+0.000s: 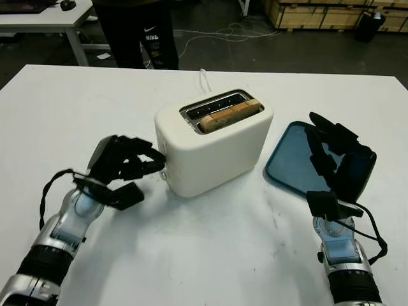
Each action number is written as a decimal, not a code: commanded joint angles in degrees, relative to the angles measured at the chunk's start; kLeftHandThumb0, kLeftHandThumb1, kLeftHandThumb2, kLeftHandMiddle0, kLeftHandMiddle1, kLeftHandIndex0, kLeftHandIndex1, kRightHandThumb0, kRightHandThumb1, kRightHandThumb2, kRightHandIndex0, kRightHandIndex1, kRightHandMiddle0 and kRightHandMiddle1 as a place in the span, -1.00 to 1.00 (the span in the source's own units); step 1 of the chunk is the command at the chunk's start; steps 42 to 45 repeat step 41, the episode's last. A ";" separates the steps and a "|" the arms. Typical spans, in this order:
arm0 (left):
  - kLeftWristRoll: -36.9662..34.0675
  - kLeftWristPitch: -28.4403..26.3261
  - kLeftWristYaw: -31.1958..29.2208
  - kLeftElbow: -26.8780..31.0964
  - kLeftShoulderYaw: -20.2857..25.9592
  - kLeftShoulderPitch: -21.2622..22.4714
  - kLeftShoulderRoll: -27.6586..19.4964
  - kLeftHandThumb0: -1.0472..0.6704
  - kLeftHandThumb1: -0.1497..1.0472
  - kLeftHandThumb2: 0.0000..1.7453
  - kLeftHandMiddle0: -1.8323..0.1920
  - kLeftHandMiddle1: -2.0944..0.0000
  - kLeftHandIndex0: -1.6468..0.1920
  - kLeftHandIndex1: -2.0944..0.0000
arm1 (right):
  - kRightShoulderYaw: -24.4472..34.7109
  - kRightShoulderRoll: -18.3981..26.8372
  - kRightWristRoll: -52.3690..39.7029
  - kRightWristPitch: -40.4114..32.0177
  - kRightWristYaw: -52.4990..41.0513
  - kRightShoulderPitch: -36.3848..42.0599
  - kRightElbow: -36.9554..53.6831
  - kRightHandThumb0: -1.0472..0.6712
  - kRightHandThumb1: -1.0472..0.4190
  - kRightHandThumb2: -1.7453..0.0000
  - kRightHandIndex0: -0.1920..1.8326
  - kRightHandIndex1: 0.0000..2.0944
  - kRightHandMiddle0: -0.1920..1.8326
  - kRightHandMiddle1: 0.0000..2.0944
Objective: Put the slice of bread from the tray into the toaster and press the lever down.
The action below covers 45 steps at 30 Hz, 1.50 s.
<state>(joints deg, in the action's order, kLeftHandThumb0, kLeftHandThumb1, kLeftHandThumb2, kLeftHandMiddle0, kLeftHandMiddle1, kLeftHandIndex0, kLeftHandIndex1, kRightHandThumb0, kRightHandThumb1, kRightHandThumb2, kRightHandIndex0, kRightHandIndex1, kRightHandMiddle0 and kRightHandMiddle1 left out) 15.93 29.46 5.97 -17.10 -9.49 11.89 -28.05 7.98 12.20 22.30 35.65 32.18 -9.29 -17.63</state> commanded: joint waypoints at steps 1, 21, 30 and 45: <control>-0.62 3.23 -2.30 2.28 -0.85 -1.74 2.02 -0.97 0.79 -0.60 -0.49 -0.07 -0.91 0.80 | -0.19 -0.09 0.77 -0.57 0.36 -0.77 -0.29 -0.27 -0.83 0.77 0.35 -0.83 0.25 -1.00; 0.49 -12.04 12.80 11.53 15.21 2.00 16.33 -0.95 0.79 -0.56 0.31 -0.55 0.42 -0.35 | -1.16 -2.10 -8.78 -5.39 -10.85 -3.36 -1.76 -0.28 -0.83 0.77 0.28 -0.87 0.19 -1.00; 0.05 -15.60 15.40 10.83 15.35 2.96 21.18 -0.97 0.79 -0.55 0.56 -0.66 0.67 -0.50 | 0.28 -2.01 -11.82 -5.89 -12.21 -6.40 -5.52 -0.25 -0.83 0.74 0.27 -0.91 0.17 -1.00; -0.17 -19.84 14.12 11.78 13.83 1.75 23.84 -0.98 0.79 -0.46 0.56 -0.67 0.76 -0.54 | 0.57 -1.94 -12.06 -7.99 -12.05 -7.13 -6.45 -0.27 -0.83 0.75 0.27 -0.94 0.15 -1.00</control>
